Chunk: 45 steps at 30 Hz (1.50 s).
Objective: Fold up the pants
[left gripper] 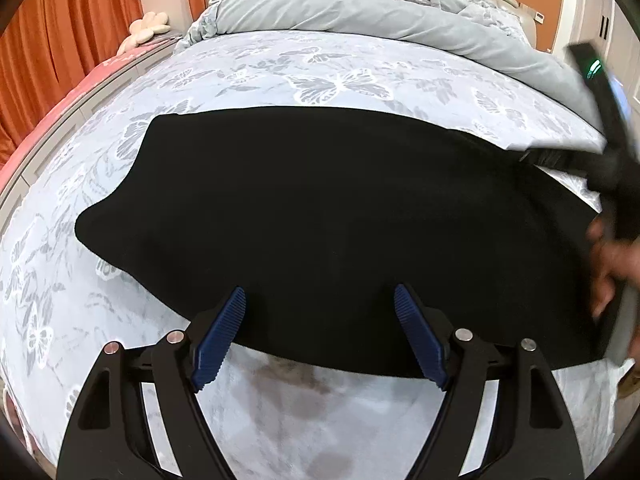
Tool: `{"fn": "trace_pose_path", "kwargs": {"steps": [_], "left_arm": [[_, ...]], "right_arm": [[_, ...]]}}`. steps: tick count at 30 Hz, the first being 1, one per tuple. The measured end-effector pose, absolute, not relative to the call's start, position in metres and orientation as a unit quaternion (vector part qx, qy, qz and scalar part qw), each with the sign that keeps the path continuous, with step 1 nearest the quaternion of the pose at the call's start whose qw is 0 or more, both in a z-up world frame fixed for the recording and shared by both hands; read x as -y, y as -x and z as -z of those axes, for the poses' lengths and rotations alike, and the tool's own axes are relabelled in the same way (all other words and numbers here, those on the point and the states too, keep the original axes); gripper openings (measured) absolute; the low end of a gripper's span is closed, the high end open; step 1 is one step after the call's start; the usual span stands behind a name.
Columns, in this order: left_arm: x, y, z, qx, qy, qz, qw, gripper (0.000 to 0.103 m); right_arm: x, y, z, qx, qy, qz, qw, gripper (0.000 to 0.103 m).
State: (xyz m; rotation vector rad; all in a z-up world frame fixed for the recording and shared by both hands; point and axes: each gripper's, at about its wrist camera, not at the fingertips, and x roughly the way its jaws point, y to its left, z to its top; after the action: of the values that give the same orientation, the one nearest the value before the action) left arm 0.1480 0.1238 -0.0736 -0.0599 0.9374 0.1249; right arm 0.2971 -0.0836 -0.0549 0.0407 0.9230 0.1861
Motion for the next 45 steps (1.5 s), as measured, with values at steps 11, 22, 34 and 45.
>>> {"fn": "trace_pose_path", "kwargs": {"steps": [11,22,34,45], "left_arm": [[-0.097,-0.135,0.061,-0.408,0.008,-0.031,0.913,0.086],[-0.070,-0.135,0.072,-0.401,0.008,-0.010,0.916,0.090],[-0.048,-0.140,0.085,-0.394,-0.028,0.018,0.919,0.090],[-0.050,-0.145,0.088,-0.397,-0.020,0.014,0.917,0.090]], "right_arm": [[0.346,-0.106,0.028,-0.383,-0.118,0.117,0.909,0.008],[0.555,-0.032,0.062,-0.359,-0.235,0.293,0.854,0.049],[0.535,-0.105,0.061,-0.365,-0.135,0.239,0.889,0.006],[0.564,-0.079,0.042,-0.326,-0.192,0.298,0.877,0.061]]}}
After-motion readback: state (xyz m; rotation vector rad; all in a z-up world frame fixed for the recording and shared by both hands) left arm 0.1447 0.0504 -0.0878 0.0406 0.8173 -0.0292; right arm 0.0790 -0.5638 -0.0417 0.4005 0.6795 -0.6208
